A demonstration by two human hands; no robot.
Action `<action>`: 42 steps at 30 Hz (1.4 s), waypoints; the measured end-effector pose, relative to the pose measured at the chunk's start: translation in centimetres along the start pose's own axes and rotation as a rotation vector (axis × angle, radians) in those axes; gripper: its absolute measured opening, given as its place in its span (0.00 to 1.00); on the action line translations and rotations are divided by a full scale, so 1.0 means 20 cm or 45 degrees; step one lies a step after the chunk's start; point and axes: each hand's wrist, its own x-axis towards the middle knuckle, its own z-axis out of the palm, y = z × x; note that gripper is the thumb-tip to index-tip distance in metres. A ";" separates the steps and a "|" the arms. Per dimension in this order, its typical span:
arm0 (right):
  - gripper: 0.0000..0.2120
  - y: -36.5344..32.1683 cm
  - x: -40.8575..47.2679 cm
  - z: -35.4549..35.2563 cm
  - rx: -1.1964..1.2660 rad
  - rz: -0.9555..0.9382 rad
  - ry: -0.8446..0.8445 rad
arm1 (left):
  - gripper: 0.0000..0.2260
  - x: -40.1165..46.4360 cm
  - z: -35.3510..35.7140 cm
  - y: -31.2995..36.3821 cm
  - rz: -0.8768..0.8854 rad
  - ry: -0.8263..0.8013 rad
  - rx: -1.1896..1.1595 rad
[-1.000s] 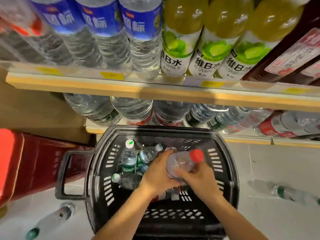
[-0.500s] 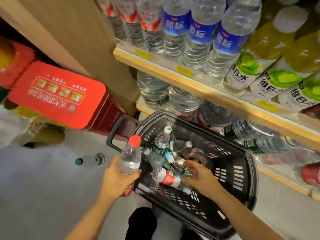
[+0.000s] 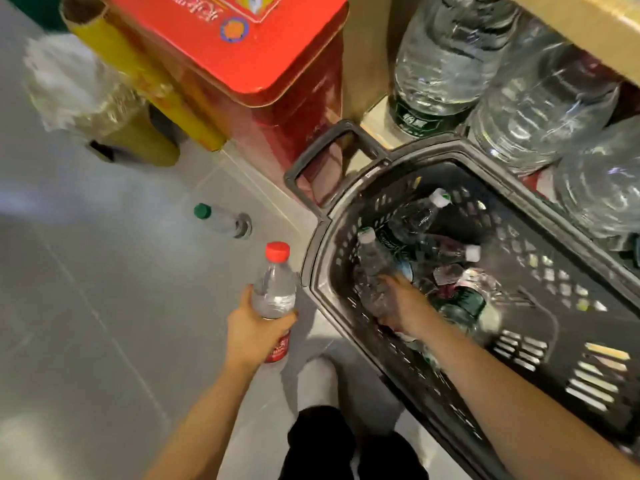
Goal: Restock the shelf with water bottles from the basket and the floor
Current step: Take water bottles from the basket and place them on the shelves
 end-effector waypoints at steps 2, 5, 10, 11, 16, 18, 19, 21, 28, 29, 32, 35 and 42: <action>0.44 -0.01 0.02 0.00 -0.091 -0.026 0.022 | 0.22 0.02 0.00 -0.01 0.019 0.005 0.017; 0.42 -0.07 -0.04 -0.09 -0.215 -0.001 0.008 | 0.22 -0.01 -0.04 0.04 0.054 -0.007 0.019; 0.33 -0.10 -0.39 -0.43 -0.089 0.204 0.112 | 0.23 -0.15 -0.15 0.23 0.085 -0.083 0.030; 0.33 -0.11 -0.47 -0.50 -0.012 0.250 0.168 | 0.23 -0.19 -0.16 0.29 0.094 -0.099 0.021; 0.30 -0.14 -0.74 -0.74 0.330 0.416 0.407 | 0.22 -0.34 -0.16 0.55 0.155 -0.134 -0.018; 0.30 -0.13 -0.81 -0.78 0.569 0.549 0.498 | 0.21 -0.37 -0.12 0.64 0.160 -0.144 -0.024; 0.30 -0.13 -0.84 -0.79 0.673 0.598 0.523 | 0.20 -0.38 -0.10 0.67 0.158 -0.151 -0.026; 0.28 -0.12 -0.87 -0.77 0.793 0.649 0.527 | 0.19 -0.39 -0.04 0.72 0.147 -0.167 -0.028; 0.34 -0.03 -0.70 -0.46 0.980 0.742 0.449 | 0.17 -0.25 0.02 0.51 0.096 -0.088 -0.063; 0.36 0.01 -0.66 -0.40 0.990 0.758 0.424 | 0.17 -0.21 0.00 0.45 0.074 -0.062 -0.083; 0.36 0.11 -0.59 -0.22 0.989 0.787 0.378 | 0.21 -0.11 -0.05 0.26 0.010 -0.002 -0.099; 0.41 0.14 -0.53 -0.13 0.885 0.791 0.323 | 0.21 -0.04 -0.06 0.14 -0.051 0.027 -0.088; 0.64 0.29 -0.18 -0.02 0.777 0.677 0.102 | 0.21 0.01 -0.02 0.00 -0.130 -0.004 -0.068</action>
